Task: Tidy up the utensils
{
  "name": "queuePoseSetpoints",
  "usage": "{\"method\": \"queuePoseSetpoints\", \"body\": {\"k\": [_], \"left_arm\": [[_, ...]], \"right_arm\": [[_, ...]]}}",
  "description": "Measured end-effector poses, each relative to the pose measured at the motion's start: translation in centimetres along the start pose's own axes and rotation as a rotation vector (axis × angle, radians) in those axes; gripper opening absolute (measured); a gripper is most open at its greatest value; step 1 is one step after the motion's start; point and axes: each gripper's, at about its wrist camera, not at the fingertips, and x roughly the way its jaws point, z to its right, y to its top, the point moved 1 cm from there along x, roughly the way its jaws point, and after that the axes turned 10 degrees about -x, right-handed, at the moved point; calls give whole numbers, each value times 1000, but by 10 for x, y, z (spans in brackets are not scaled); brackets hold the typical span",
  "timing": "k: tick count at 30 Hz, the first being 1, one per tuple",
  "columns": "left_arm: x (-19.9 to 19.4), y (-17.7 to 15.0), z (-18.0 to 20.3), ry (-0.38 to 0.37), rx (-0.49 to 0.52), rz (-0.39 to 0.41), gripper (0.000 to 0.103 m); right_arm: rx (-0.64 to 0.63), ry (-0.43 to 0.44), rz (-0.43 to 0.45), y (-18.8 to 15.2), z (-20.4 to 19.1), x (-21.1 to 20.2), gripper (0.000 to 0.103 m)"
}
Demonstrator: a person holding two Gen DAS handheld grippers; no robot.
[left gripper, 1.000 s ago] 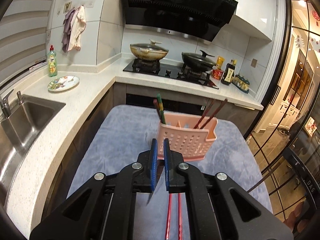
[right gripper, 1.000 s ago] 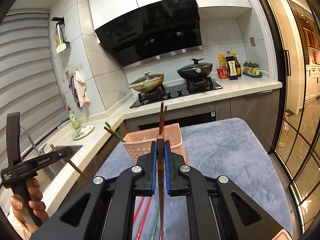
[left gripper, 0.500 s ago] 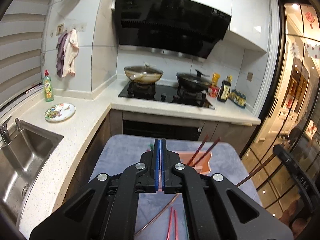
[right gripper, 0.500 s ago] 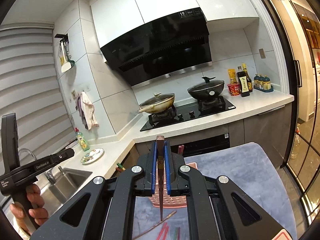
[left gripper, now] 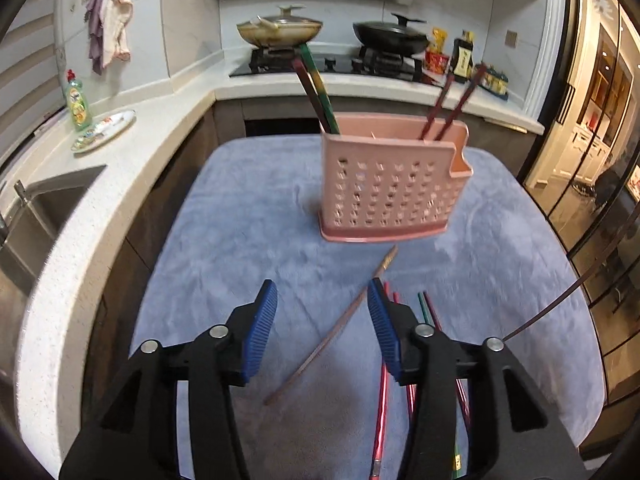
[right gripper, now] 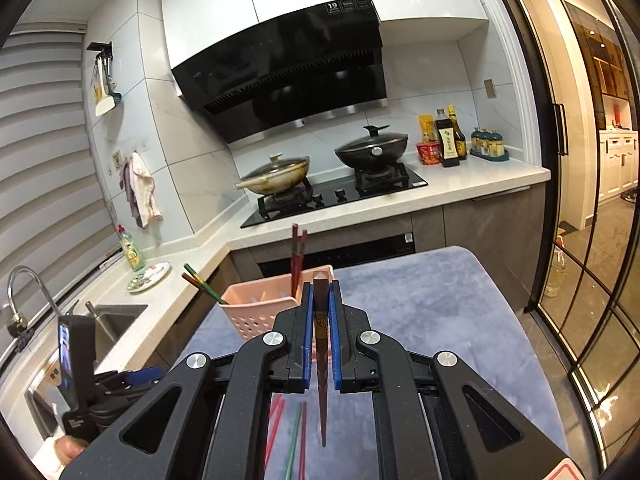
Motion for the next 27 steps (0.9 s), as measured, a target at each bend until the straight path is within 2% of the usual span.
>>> {"method": "queuePoseSetpoints", "body": {"k": [7,19,27], "left_arm": [[25,-29,-6,7,-30,-77,56],[40,-72,-43,48,-72,-161,57],[54,-88,-64,37,-74,-194,56]], "right_arm": [[30,-24,-17,-13,17,-2,7],[47,-23,-31,-24,20,-4,7],[45,-18,-39,-30,15,-6,7]]}}
